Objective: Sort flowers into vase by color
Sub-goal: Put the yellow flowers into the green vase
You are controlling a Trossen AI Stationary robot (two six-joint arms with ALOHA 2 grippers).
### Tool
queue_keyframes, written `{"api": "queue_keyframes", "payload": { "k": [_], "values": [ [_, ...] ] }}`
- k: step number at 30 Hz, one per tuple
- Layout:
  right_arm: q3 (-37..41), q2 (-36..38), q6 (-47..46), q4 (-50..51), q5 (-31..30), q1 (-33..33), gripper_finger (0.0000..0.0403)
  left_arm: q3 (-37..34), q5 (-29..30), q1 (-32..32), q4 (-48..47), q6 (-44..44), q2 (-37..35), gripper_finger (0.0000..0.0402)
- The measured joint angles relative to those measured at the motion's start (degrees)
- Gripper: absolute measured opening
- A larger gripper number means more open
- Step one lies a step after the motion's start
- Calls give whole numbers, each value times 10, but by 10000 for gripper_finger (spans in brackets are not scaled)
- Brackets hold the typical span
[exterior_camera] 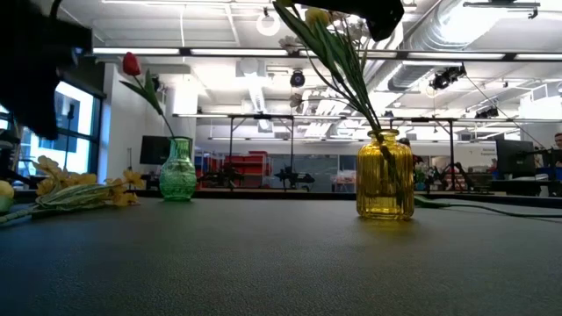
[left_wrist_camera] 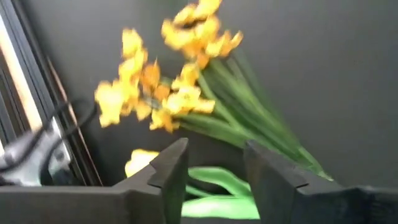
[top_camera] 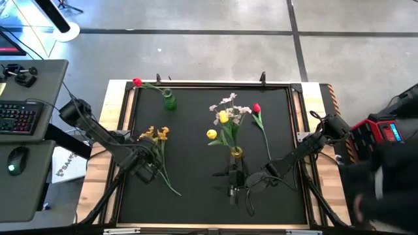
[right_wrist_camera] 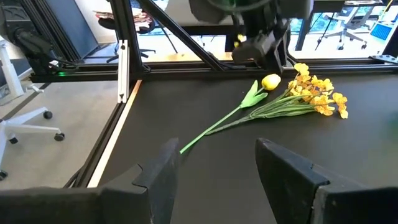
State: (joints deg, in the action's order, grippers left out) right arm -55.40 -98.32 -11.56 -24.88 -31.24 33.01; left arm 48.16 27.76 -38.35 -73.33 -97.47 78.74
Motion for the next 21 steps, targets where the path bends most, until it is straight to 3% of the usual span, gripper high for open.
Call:
{"api": "queue_keyframes", "payload": {
  "k": [4,13,21],
  "values": [
    [0,0,-1,0,0,0,199,-38,-56,13,57,-44,0,164],
    [0,0,-1,0,0,0,199,-93,-33,61,212,5,1,164],
    [0,0,-2,3,0,0,199,-121,-60,109,233,21,5,164]
  ]
}}
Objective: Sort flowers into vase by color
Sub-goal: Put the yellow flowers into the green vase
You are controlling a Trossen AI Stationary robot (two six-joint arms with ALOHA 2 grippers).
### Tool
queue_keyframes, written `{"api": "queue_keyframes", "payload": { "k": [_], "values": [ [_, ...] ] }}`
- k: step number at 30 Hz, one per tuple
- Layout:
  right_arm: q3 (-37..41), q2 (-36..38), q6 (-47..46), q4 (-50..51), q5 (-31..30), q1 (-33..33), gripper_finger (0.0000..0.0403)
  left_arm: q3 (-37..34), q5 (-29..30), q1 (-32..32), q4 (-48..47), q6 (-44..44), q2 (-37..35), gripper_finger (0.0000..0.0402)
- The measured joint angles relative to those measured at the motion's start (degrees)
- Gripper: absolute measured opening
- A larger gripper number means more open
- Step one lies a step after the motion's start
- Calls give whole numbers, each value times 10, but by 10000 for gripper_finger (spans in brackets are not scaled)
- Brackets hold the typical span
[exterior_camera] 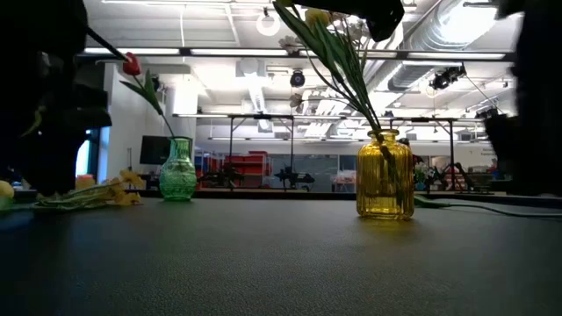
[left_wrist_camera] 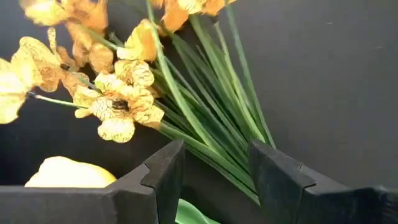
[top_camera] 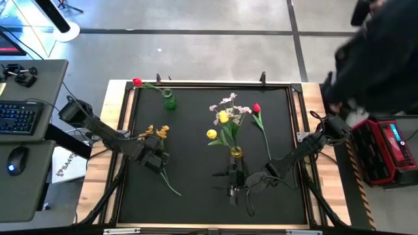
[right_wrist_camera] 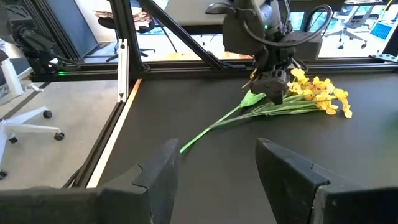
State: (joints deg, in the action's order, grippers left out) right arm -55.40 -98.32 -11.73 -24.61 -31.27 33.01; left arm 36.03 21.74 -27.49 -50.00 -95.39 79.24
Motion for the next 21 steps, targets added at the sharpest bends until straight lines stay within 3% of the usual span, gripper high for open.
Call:
{"api": "queue_keyframes", "payload": {
  "k": [6,13,21],
  "values": [
    [0,0,-1,5,0,0,199,-2,-17,10,11,30,-2,164],
    [0,0,-2,5,0,0,199,47,57,16,-133,46,-20,164],
    [0,0,-2,6,0,0,199,57,-47,20,-128,86,-61,163]
  ]
}}
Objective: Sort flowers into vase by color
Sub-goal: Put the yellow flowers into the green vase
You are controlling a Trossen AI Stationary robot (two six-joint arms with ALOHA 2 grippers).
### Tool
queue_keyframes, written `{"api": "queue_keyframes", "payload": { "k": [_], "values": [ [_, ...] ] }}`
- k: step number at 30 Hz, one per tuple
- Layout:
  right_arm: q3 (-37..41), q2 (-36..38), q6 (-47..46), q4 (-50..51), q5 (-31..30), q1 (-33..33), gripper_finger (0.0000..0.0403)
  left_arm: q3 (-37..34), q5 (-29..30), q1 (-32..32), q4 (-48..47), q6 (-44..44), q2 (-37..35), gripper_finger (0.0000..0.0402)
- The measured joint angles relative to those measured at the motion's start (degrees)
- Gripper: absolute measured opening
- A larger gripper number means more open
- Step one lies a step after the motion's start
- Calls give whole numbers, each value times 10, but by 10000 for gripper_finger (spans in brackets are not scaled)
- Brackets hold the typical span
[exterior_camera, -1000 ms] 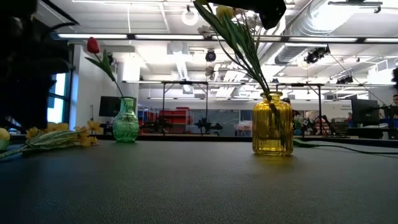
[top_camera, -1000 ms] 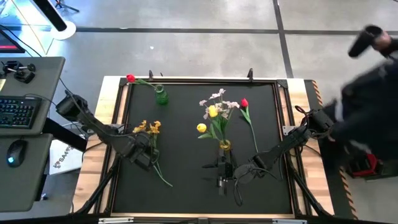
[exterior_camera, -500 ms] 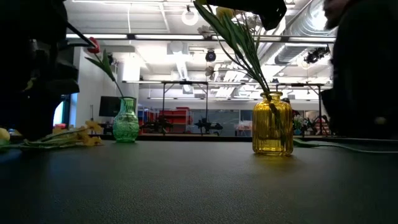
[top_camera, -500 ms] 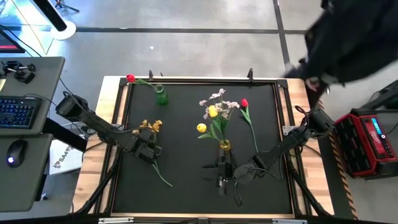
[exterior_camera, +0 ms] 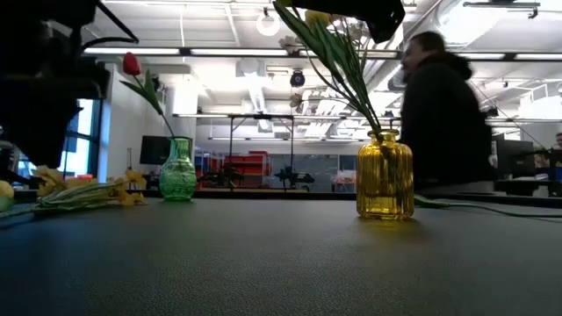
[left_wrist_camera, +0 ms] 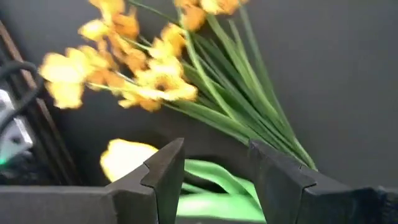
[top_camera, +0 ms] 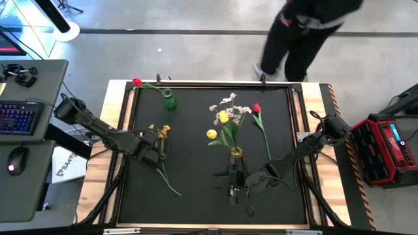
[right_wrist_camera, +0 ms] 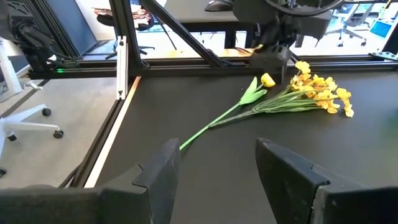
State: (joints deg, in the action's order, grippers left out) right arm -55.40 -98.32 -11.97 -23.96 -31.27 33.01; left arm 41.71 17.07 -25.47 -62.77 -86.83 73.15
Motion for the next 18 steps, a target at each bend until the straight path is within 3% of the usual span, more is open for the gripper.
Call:
{"api": "queue_keyframes", "payload": {
  "k": [10,15,18],
  "values": [
    [0,0,0,6,0,1,199,-69,-30,28,170,6,10,163],
    [0,0,0,8,0,1,199,-77,37,62,224,52,20,163],
    [0,0,0,8,0,1,199,-77,99,96,299,148,21,163]
  ]
}}
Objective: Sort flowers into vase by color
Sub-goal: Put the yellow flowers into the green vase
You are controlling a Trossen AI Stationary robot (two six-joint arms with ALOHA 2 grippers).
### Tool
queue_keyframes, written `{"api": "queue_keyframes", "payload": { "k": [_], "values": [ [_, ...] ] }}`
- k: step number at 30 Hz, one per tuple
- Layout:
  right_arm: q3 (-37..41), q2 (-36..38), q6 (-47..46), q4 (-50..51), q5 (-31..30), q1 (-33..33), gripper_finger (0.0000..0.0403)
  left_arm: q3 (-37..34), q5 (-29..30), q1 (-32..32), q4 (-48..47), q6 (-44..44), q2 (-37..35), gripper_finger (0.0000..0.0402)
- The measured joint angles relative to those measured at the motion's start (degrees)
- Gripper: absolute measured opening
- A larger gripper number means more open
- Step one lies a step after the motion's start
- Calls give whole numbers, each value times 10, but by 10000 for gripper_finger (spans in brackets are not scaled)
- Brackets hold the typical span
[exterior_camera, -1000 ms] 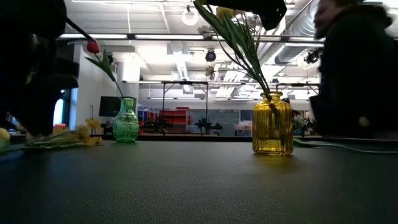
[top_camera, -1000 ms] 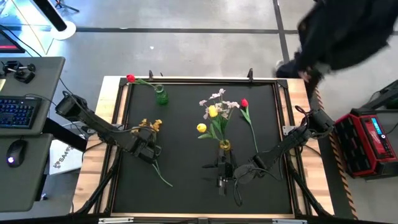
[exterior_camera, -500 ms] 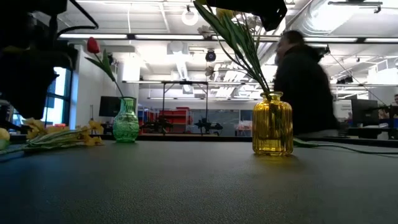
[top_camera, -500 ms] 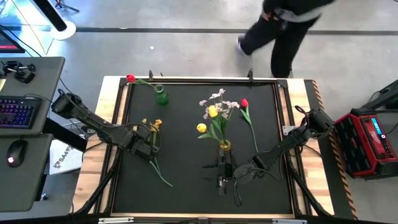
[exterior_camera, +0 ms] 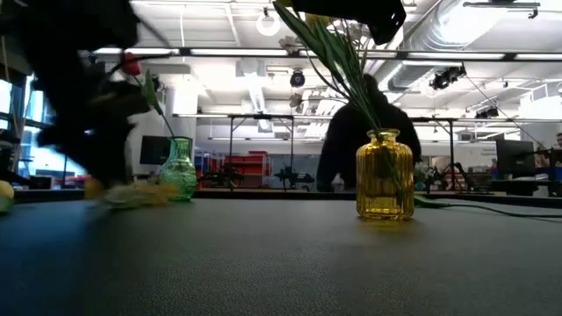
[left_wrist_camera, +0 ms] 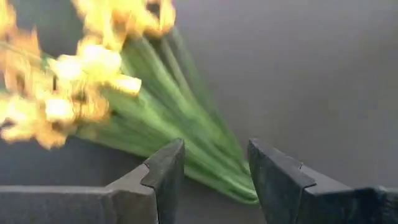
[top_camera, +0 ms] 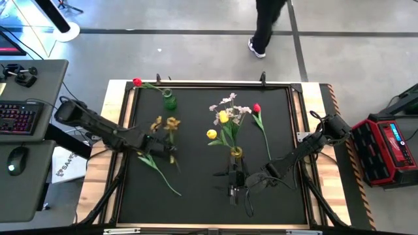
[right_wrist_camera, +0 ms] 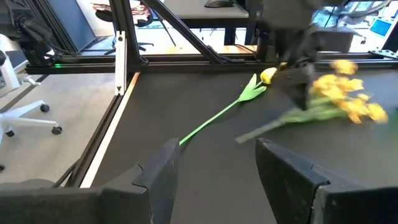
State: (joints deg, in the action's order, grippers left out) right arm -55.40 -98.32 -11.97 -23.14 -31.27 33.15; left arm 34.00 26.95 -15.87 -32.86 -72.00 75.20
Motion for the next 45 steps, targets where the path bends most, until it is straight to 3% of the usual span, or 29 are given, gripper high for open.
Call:
{"api": "queue_keyframes", "payload": {
  "k": [2,4,8,12,15,24,29,39,45],
  "values": [
    [0,0,0,-1,0,0,199,0,25,23,66,97,0,163],
    [0,0,-1,-1,0,0,199,8,12,44,102,167,-2,163],
    [0,0,-11,1,0,0,199,43,-40,51,70,180,-3,162],
    [0,0,-12,2,-1,-2,199,38,-35,14,31,86,-2,159],
    [0,0,-13,2,-3,-2,199,13,-34,-14,61,-3,6,159],
    [0,0,-5,2,-4,-2,199,-11,0,-40,152,-41,38,159],
    [0,0,16,2,-5,-2,199,8,-8,-24,191,-52,97,159],
    [0,0,15,1,-5,-2,199,162,-4,-21,134,154,221,159],
    [0,0,14,-2,-5,-2,199,195,-30,-21,139,217,259,159]
  ]
}}
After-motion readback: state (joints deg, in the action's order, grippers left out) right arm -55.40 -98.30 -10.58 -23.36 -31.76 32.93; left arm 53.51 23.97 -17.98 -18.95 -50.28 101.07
